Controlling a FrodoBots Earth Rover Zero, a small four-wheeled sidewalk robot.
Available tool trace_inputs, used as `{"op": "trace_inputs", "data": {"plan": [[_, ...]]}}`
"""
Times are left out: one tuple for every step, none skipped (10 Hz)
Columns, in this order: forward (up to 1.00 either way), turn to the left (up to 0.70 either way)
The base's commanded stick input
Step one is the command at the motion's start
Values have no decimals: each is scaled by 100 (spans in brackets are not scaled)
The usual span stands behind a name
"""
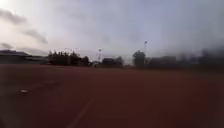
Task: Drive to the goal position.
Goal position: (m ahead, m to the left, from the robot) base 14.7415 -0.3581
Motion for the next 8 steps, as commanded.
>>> {"op": "trace_inputs", "data": {"plan": [[70,0],[70,0],[70,0],[70,0],[70,0],[70,0],[70,0],[70,0]]}}
